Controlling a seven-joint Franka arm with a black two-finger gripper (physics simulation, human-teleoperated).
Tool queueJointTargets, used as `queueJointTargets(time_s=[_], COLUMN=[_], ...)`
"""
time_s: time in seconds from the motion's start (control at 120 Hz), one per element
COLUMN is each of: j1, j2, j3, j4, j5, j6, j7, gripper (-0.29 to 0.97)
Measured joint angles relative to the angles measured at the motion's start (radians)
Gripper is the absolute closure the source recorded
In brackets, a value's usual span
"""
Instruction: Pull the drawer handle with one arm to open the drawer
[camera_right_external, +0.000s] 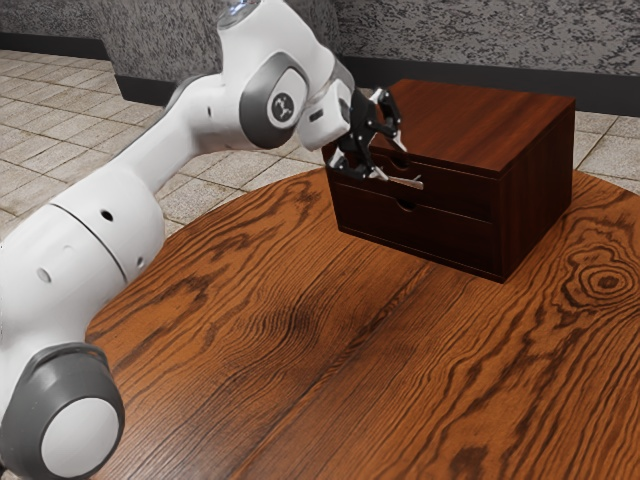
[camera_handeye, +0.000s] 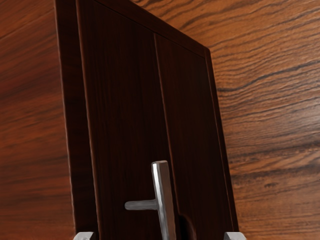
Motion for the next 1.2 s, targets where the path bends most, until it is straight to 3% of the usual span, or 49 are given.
queueJointTargets(time_s=[0.267,0.608,0.992,1.2], j1=[0.001,0.012,0.067,0.064], j2=[0.055,0.073,-0.183,-0.287], j3=[-0.002,-0.003,0.01,0.018], j4=[0.002,-0.038,-0.399,-0.536], j5=[-0.001,-0.002,-0.003,-0.004], j6=[0.054,0.083,0.085,0.083], j7=[-0.023,-0.044,-0.038,-0.027], gripper=[0.57,0.58,0.67,0.66])
